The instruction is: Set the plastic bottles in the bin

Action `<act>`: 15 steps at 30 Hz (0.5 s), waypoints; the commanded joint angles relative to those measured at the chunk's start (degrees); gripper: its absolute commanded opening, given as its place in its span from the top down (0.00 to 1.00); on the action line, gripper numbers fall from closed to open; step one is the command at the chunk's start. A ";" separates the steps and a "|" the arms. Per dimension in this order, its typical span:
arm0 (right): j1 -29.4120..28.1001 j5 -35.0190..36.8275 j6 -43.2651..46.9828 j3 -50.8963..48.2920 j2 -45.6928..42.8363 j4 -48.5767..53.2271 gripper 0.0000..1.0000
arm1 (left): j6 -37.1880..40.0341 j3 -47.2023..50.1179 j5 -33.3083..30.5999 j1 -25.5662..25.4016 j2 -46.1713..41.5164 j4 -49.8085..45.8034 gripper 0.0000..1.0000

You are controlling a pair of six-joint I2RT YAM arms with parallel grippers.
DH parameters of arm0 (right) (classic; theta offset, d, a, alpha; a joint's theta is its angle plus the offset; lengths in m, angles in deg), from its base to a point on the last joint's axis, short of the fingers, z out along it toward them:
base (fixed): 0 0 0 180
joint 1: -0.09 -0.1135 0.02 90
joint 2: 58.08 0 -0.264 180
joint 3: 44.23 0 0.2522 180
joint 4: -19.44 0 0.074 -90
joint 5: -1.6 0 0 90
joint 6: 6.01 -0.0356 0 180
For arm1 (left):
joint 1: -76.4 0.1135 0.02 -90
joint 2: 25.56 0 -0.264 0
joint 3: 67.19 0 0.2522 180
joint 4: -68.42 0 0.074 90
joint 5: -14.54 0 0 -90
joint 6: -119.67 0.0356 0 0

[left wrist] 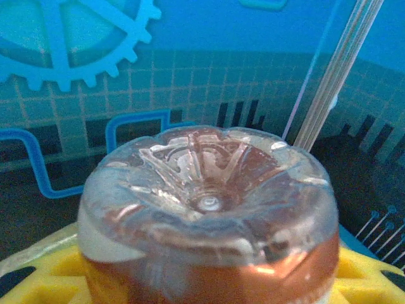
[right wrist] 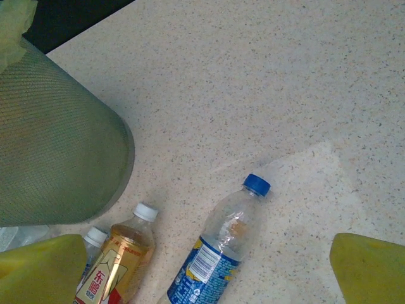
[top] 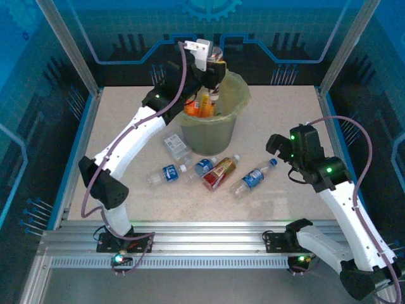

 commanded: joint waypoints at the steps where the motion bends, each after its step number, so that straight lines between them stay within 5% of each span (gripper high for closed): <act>1: 0.91 0.82 -0.58 -0.50 -0.59 1.23 0.00 | 1.57 -3.23 2.93 -0.14 2.71 -2.75 0.52; 15: 0.90 1.63 -0.44 0.15 1.06 5.89 0.00 | -1.15 -4.86 6.10 -0.27 10.73 -7.84 0.47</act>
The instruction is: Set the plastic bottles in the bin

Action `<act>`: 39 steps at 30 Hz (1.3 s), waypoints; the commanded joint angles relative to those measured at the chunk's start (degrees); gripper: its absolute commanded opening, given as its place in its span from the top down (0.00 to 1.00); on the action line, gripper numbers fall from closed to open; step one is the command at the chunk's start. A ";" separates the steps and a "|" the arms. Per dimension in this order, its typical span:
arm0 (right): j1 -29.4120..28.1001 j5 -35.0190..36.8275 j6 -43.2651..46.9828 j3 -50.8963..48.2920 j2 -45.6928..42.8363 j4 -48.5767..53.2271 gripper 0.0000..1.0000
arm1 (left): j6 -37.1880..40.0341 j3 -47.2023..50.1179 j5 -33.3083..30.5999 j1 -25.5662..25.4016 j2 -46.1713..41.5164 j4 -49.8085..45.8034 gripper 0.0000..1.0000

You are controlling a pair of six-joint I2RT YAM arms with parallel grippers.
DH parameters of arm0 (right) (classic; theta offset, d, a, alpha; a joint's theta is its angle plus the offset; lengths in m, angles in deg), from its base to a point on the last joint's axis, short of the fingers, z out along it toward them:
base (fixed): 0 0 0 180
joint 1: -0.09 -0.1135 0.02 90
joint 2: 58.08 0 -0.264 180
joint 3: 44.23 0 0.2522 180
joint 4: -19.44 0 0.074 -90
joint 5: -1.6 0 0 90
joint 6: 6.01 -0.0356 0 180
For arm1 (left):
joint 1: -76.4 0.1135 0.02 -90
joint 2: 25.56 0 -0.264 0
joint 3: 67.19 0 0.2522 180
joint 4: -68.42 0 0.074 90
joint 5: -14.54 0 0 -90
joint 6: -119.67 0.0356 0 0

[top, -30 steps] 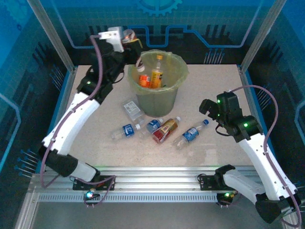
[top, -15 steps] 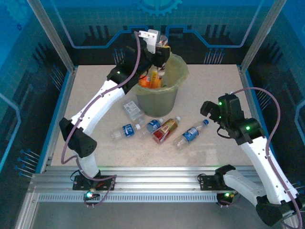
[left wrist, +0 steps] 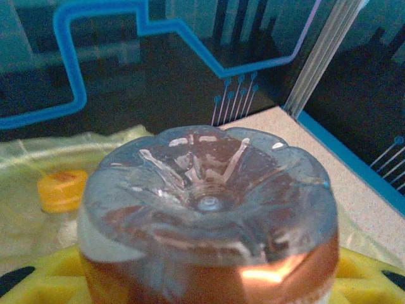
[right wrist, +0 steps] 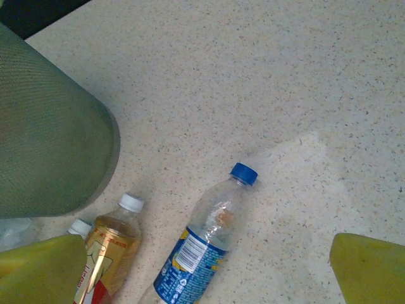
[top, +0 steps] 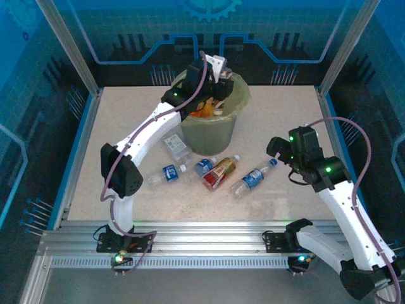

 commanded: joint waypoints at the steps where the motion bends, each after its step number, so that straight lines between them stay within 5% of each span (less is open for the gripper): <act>1: 0.89 1.19 -0.59 0.18 0.78 3.64 0.00 | -1.46 -1.28 2.28 -0.26 0.55 -1.06 0.46; 25: 0.84 -8.16 -3.05 -8.68 5.83 1.68 0.00 | -6.83 -0.76 0.44 -0.12 -2.07 -5.14 0.02; 39: 0.66 -15.43 -7.14 -14.28 9.85 -4.51 0.00 | -10.58 19.32 -5.76 -0.14 -24.19 5.11 0.01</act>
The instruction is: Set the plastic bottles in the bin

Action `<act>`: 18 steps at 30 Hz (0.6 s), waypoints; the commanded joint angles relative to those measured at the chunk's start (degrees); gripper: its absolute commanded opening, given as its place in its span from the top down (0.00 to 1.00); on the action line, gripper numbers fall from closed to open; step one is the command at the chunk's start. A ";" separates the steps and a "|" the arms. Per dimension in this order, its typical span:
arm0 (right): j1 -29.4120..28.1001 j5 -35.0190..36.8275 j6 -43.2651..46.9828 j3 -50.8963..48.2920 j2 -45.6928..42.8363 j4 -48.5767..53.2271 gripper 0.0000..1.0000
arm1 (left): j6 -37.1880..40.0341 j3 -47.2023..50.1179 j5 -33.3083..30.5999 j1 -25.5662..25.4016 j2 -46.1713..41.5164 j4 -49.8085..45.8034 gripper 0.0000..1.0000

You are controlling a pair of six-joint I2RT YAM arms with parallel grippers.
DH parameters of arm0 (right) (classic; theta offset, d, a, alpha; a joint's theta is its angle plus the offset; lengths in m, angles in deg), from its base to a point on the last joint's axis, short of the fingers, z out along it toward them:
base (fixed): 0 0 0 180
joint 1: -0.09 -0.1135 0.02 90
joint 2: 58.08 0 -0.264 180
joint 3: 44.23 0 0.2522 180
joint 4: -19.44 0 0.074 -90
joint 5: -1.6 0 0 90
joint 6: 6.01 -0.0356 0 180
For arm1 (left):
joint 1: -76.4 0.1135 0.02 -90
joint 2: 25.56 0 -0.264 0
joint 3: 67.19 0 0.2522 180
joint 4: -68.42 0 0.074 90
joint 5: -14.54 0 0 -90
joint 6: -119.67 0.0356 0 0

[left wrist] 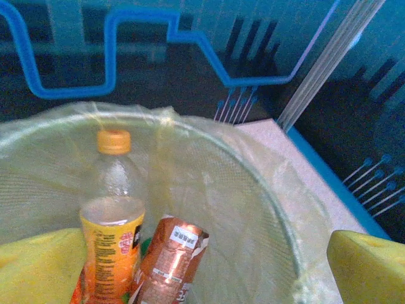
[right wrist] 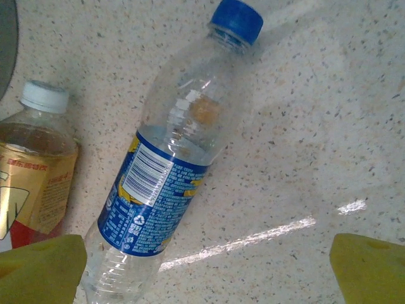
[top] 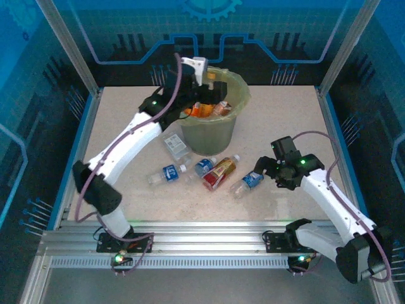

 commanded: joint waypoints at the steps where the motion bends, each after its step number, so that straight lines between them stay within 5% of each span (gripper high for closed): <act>1: 0.66 -2.44 -1.96 -0.52 1.61 -2.25 0.00 | -2.25 6.67 -3.22 -0.20 -7.35 6.50 0.01; 18: 0.92 -5.29 -2.74 -0.87 11.67 -9.68 0.00 | -10.15 39.34 -17.65 0.80 -34.56 12.19 0.01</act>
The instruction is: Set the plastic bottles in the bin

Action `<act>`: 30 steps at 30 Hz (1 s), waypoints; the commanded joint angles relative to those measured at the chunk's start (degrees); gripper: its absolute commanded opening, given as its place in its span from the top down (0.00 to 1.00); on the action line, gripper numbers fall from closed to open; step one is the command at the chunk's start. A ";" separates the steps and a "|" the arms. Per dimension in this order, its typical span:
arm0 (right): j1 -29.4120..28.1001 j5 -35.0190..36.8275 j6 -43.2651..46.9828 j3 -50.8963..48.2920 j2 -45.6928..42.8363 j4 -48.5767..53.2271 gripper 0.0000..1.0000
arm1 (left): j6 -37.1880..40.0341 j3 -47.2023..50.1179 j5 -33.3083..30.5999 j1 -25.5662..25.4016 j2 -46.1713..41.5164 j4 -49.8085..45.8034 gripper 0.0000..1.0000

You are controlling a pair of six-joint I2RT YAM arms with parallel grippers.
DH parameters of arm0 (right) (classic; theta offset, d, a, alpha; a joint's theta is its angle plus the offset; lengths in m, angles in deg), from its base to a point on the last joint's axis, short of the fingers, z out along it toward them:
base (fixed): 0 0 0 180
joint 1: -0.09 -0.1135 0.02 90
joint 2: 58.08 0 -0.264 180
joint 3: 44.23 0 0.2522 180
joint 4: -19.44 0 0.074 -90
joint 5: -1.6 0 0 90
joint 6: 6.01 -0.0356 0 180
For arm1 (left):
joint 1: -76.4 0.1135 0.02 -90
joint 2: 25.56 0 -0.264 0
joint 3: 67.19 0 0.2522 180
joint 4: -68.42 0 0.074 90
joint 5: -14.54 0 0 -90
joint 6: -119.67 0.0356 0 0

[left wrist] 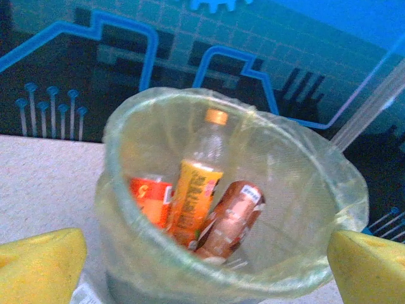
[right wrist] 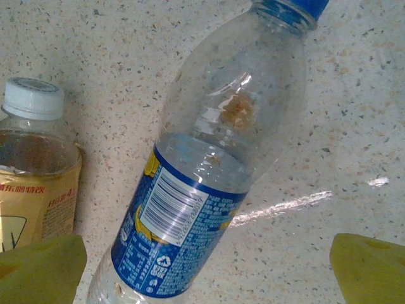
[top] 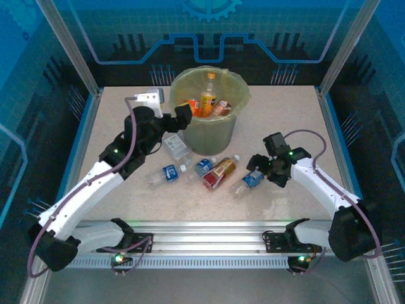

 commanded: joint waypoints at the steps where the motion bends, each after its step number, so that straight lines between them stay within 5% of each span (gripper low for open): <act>1: 1.00 -0.85 -0.90 -0.72 1.68 -2.59 0.00 | -3.80 3.51 -5.26 0.75 -3.78 0.84 0.01; 18: 3.96 -3.61 -0.75 -3.84 11.78 -12.30 0.02 | -9.56 7.51 -5.78 4.21 -5.65 -2.18 0.01; 30: 4.26 -4.76 -0.31 -4.27 17.30 -15.93 0.25 | -11.06 7.60 -5.19 5.07 -5.40 -2.51 0.01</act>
